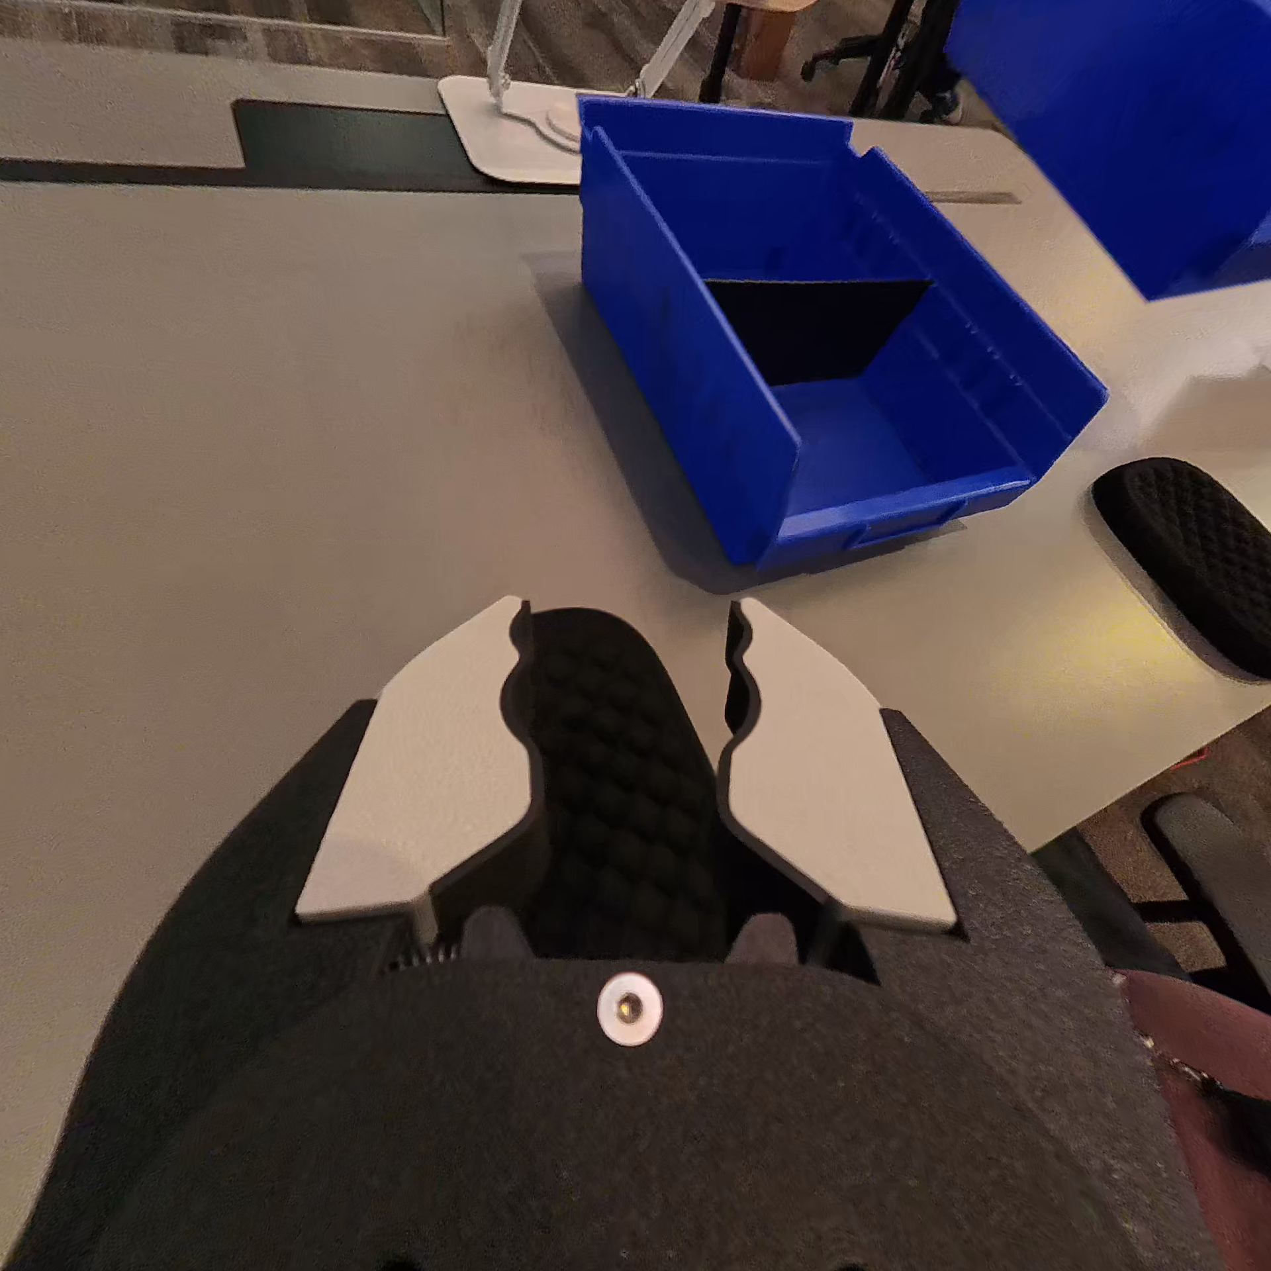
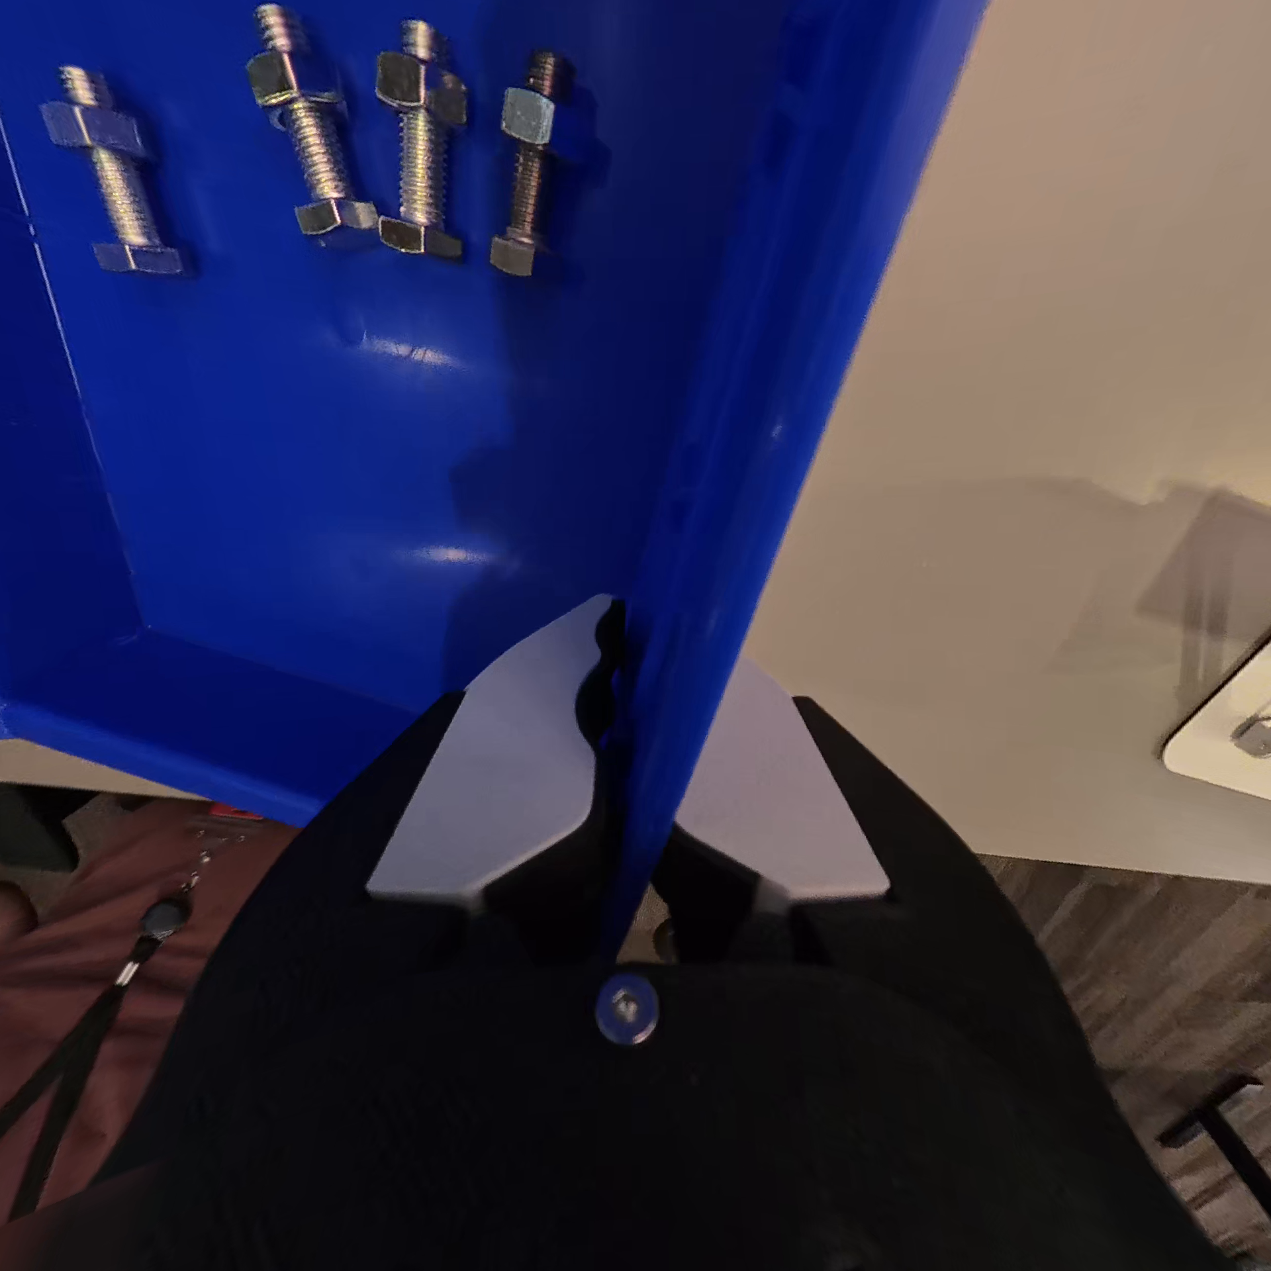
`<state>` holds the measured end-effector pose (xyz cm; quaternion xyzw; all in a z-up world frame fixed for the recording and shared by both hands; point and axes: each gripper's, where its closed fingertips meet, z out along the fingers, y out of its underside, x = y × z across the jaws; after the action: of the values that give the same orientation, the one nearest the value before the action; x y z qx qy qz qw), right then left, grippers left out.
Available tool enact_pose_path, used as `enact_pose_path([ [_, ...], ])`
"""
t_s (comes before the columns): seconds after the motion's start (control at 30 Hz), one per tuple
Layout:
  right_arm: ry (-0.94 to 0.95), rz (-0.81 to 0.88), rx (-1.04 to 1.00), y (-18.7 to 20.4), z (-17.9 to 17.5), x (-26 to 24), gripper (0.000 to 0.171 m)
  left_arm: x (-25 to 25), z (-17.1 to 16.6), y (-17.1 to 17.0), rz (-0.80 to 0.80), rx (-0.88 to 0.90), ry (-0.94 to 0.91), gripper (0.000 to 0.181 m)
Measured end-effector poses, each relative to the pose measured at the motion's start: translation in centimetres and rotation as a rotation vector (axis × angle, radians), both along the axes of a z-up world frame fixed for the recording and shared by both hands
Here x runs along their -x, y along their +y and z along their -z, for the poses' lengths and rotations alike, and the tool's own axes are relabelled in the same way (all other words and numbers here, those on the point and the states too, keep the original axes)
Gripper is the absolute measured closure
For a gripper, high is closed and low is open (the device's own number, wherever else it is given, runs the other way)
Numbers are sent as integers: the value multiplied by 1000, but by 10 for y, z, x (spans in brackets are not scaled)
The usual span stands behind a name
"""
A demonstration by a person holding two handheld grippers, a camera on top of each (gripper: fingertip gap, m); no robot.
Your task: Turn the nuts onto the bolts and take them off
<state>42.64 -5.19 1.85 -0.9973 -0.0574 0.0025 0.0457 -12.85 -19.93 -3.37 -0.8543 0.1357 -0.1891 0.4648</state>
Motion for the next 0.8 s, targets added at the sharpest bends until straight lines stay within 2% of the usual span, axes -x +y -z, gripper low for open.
enact_pose_path([
  [0.13,36,-92,-16,14,-30,67,167,18,2,-11,-39,3,-5,128],
  [0.27,160,-196,-3,27,-34,165,166,37,3,-22,-78,4,4,129],
  [0.57,375,-460,51,39,-2,405,165,96,4,-54,-192,5,23,129],
  [0.67,384,-538,61,37,13,462,166,125,8,-65,-247,22,14,129],
  [0.8,361,-582,68,37,41,513,166,154,11,-78,-305,24,-16,131],
])
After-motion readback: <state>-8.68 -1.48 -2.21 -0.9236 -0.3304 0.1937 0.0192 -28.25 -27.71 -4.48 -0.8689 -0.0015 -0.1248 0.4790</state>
